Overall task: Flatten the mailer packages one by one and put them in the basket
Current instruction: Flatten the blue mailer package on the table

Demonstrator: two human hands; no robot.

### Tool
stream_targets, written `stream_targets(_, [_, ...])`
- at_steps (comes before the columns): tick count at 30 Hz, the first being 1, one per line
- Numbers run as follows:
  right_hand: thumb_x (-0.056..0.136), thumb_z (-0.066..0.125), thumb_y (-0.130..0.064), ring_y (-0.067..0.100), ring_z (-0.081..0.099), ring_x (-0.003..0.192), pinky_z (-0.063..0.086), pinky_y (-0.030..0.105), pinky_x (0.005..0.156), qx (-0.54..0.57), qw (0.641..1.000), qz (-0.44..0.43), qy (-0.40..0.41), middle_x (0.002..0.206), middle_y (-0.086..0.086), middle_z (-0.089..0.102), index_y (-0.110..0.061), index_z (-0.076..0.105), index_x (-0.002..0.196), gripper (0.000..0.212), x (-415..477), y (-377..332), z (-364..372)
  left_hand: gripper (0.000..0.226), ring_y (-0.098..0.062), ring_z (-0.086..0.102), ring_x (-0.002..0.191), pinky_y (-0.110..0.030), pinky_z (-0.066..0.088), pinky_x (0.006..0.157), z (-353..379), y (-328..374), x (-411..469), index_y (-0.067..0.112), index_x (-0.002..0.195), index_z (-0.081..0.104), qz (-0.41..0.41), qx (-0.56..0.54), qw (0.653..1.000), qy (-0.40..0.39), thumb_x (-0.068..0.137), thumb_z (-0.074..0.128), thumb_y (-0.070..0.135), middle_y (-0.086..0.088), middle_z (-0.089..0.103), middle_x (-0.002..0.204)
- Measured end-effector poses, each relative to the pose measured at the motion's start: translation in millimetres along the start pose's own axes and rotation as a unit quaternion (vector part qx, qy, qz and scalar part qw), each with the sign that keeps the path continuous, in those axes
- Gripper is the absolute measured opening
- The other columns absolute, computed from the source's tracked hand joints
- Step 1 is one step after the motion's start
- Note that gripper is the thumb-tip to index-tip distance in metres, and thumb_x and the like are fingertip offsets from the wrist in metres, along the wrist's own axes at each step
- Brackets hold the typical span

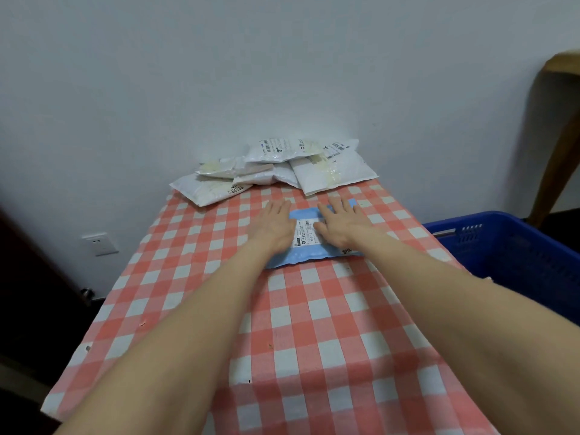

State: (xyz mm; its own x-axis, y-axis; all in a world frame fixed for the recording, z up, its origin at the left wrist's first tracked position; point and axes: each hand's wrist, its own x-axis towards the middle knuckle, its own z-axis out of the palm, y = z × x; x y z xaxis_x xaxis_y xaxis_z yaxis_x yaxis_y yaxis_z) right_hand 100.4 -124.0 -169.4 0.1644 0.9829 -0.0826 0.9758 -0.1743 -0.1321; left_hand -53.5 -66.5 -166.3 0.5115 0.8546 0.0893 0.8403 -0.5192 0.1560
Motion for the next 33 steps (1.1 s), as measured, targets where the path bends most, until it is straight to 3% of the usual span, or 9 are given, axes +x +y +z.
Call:
stream_targets(6, [0.101,0.015,-0.05,0.03,-0.011,0.148,-0.003,0.049,0.119,-0.016,1.0,-0.017,-0.012,0.162,0.008,-0.006,-0.024,0.001,0.155,0.061,10,-3,11,0.054,-0.026,-0.001,0.148,-0.045,0.004,0.12,18,10,3,0.022,0.153,0.005,0.008,0.048,0.997,-0.064,0.103,0.016,0.035,-0.002,0.003,0.161])
stream_targets(10, [0.101,0.012,-0.05,0.029,-0.012,0.148,-0.005,0.05,0.119,-0.025,0.999,-0.019,-0.008,0.162,0.006,-0.006,-0.025,-0.002,0.154,0.061,13,-1,24,0.052,-0.027,0.0,0.148,-0.046,0.004,0.119,28,9,1,0.031,0.152,0.002,0.003,0.062,0.997,-0.055,0.102,0.014,0.037,-0.001,0.002,0.161])
stream_targets(23, [0.1,0.009,-0.053,0.028,-0.007,0.148,-0.003,0.05,0.119,-0.036,0.999,-0.016,-0.006,0.162,0.005,-0.003,-0.027,-0.002,0.154,0.061,15,1,29,0.053,-0.026,0.002,0.148,-0.045,0.003,0.12,33,11,1,0.03,0.153,0.002,-0.002,0.074,0.996,-0.052,0.102,0.012,0.041,-0.001,0.002,0.161])
stream_targets(33, [0.1,0.011,-0.051,0.027,-0.012,0.148,-0.007,0.05,0.118,-0.017,0.998,-0.005,-0.06,0.161,0.003,-0.01,-0.029,-0.006,0.153,0.06,19,0,20,0.054,-0.023,0.006,0.148,-0.045,0.006,0.12,33,11,3,0.028,0.153,0.007,0.0,0.081,0.995,-0.05,0.101,0.013,0.042,-0.002,0.005,0.161])
